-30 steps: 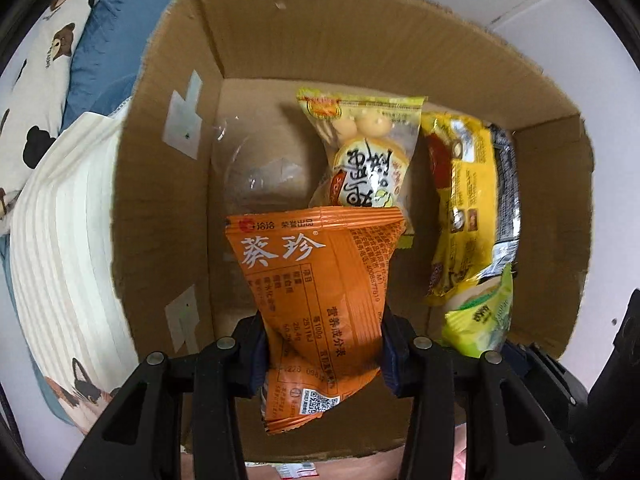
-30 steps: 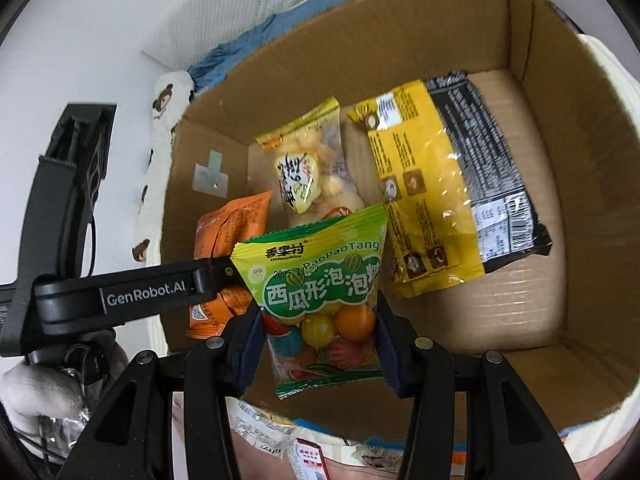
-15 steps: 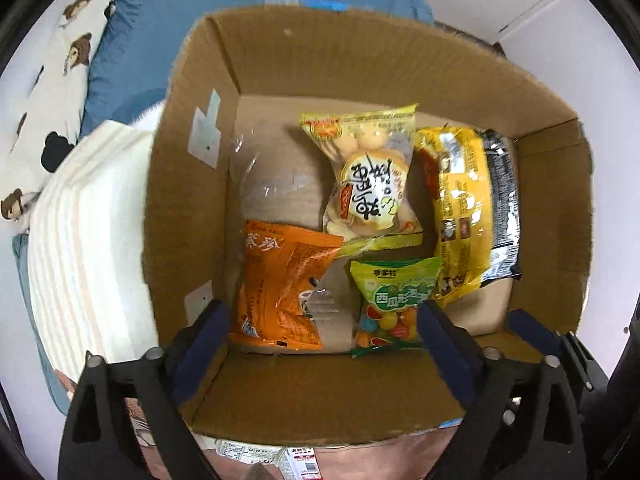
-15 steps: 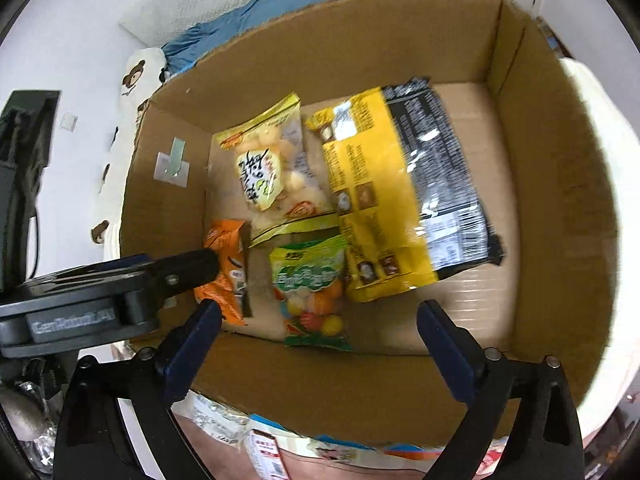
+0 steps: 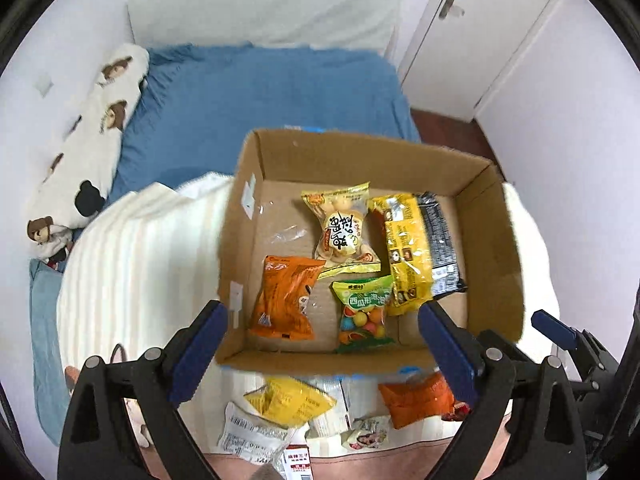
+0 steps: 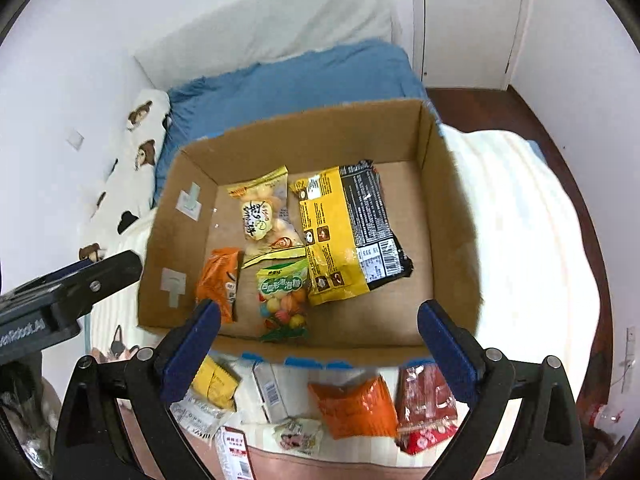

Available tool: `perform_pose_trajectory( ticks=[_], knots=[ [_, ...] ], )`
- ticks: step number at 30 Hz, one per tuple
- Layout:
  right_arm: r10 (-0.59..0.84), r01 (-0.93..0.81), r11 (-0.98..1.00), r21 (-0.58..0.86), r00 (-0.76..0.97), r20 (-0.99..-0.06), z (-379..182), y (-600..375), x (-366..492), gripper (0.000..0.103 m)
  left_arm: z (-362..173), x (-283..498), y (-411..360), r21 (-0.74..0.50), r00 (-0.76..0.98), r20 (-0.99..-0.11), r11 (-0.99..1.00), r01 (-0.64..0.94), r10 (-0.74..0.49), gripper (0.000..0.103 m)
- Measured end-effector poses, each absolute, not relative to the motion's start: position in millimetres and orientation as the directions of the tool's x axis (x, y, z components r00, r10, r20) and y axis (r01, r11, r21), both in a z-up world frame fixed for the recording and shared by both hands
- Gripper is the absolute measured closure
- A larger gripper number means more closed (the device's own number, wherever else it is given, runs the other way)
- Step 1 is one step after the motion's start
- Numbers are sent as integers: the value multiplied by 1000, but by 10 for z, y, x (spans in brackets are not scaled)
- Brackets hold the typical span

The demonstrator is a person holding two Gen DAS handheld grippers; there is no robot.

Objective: Organize snacks
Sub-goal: 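Grasp the yellow chip bag with the left tool while the right tool grasps an orange-brown packet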

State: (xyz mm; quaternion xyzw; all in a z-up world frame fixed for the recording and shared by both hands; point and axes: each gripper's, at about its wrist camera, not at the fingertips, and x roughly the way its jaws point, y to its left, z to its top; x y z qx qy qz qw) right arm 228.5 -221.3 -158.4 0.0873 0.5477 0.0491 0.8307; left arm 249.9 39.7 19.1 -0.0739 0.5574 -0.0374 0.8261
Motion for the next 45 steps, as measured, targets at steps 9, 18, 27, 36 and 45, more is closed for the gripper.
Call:
perform_pose_trajectory(
  ticks=[9,18,27,36,45],
  knots=[
    [273,52,943,328,440,-855,-1420,-2320,1583,2,320,1557,565,-160,499,-861,983,-89,-96,5],
    [335,243,878,411,299,-893,-2578,-2439,1247,16,-687,1295,609,0,349,-936,994,-113,40,6],
    [384,568,677,468,270,-883,-3401,-2634,1252,19,-1253,1397,647,70,267,-960,996,-56,83,6],
    [313,550,720,423,287,-905,-3527,-2551,1518,38,-1521,1628,399,48,223,-975,992,120,21,6],
    [393,344,830,439,198,-898,-3453,-2590,1339,47,-1731,1791,362,-127,132,-981,985,113,-141,46]
  ],
)
